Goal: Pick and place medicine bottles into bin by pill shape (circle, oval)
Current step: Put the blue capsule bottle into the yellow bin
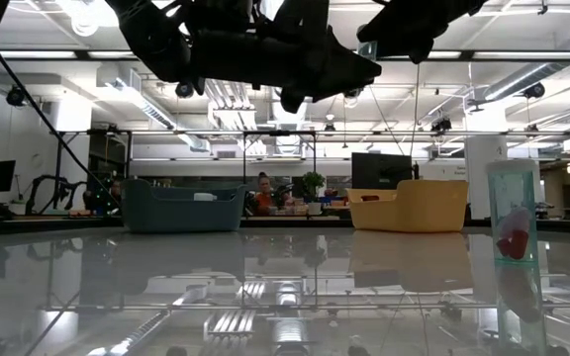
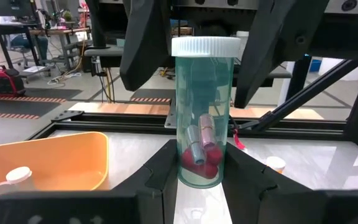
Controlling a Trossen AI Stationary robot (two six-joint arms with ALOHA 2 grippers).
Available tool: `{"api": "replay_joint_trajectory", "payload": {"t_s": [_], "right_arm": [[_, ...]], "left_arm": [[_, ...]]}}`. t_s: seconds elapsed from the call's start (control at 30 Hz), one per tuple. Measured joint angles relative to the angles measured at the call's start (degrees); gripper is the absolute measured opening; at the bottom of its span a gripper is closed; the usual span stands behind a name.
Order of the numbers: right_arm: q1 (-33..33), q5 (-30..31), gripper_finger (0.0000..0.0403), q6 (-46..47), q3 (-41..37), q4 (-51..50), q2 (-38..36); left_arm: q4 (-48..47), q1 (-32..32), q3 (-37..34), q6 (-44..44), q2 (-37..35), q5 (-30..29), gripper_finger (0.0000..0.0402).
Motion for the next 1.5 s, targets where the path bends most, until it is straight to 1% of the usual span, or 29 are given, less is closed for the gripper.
{"api": "replay_joint_trajectory", "payload": {"t_s": [0.37,0.63,0.77,0.93,1.03,1.1,1.27,1.43,1.5], "right_arm": [[0.0,-0.1,0.0157,0.0,0.0,0.1,0.3],[0.0,-0.3,0.0109,0.2,0.0,0.2,0.3],[0.0,-0.3,0.0099,0.2,0.0,0.2,0.3],[0.0,0.2,0.0107,0.0,0.0,-0.2,0.3],[-0.6,0.9,0.0107,0.3,0.0,-1.2,0.3],[-1.1,3.7,0.0108,0.3,-0.3,-1.4,0.3],[-4.6,9.6,0.0109,0.5,-1.6,-3.0,0.3],[-11.8,11.0,0.0109,2.5,-4.5,-2.8,0.3],[-15.1,10.9,0.0109,4.0,-6.3,-2.5,0.3]], "left_arm": [[-0.1,0.0,0.0,0.0,-0.1,0.0,0.0082],[-0.1,0.0,0.0,-0.1,-0.1,-0.2,0.0085],[0.0,0.0,0.0,-0.5,-0.1,-0.2,0.011],[-0.9,0.0,-0.2,-0.5,-0.1,-0.1,0.0158],[-4.6,0.0,-0.2,0.5,-0.8,-0.1,0.0179],[-8.3,0.0,-0.2,1.4,-1.8,-0.1,0.0188],[-16.4,0.0,-0.3,2.5,-4.2,-1.8,0.0194],[-20.5,0.0,-0.3,2.9,-7.2,-4.7,0.0194],[-21.6,0.0,-0.4,3.2,-8.1,-4.8,0.0195]]}}
